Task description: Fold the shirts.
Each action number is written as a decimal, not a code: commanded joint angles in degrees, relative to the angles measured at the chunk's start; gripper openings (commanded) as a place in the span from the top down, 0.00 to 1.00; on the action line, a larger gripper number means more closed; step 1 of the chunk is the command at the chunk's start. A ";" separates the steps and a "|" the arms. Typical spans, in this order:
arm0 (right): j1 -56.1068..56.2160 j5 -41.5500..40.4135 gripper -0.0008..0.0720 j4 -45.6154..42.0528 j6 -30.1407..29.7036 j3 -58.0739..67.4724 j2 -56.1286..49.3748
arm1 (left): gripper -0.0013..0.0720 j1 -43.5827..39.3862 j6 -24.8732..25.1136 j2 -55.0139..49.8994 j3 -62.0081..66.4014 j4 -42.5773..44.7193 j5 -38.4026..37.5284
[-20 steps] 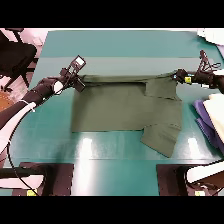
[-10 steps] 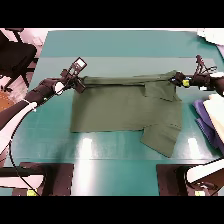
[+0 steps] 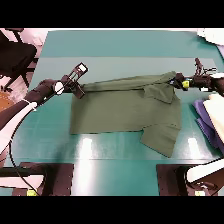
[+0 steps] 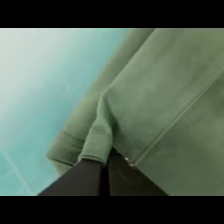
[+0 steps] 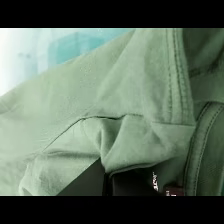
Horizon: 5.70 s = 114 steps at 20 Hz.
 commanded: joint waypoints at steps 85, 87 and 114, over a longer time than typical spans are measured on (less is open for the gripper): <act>-16.39 28.94 0.32 -33.66 23.63 -45.38 62.84 | 0.95 15.76 -8.92 23.23 -32.54 -37.94 -37.05; -15.87 28.98 0.32 -36.00 24.15 -45.40 60.24 | 0.95 15.76 -8.92 23.23 -31.82 -38.01 -37.51; -15.58 21.97 0.25 -26.71 11.43 -51.17 36.85 | 0.95 15.76 -6.38 23.23 -29.14 -38.03 -37.88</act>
